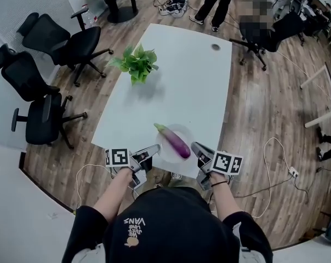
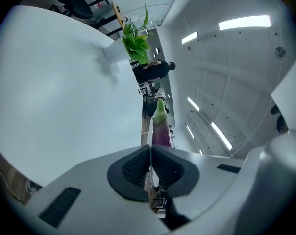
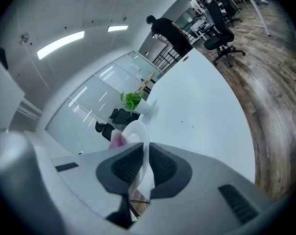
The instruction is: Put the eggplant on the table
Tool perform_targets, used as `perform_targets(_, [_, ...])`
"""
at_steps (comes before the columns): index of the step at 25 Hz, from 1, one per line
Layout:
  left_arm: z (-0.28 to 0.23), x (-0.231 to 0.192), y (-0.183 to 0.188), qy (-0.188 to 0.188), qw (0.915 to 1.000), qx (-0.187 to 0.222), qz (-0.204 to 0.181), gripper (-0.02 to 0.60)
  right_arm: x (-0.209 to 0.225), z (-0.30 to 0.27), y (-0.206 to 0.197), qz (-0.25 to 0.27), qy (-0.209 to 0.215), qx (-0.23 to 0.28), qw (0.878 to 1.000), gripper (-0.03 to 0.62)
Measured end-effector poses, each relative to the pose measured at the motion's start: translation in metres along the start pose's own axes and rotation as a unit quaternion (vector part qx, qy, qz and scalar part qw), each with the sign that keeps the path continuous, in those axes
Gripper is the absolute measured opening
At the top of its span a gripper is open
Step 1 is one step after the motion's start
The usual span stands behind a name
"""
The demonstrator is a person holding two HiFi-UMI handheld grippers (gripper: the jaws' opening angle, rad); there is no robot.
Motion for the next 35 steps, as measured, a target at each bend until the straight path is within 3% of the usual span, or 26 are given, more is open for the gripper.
perform_targets(12, [-0.06, 0.003, 0.061, 0.003, 0.9999, 0.011, -0.008, 0.021, 0.033, -0.025, 0.079, 0.018, 0.005, -0.017, 1.0, 0.043])
perform_targets(25, [-0.084, -0.004, 0.124, 0.002, 0.9992, -0.035, -0.017, 0.021, 0.045, -0.061, 0.111, -0.016, -0.02, 0.021, 0.999, 0.043])
perform_targets(35, [-0.107, -0.021, 0.159, 0.005, 0.9983, -0.054, -0.022, 0.021, 0.065, -0.087, 0.129, -0.017, -0.043, 0.019, 0.999, 0.043])
Point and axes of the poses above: the fingertips, and each gripper's own axes: z backward along the fingers, x to its right, y out of its top, the point moved 7 cm from there along z, backward along the fingers, and after that the axes turned 7 degrees about y, right-handed, at the moved point
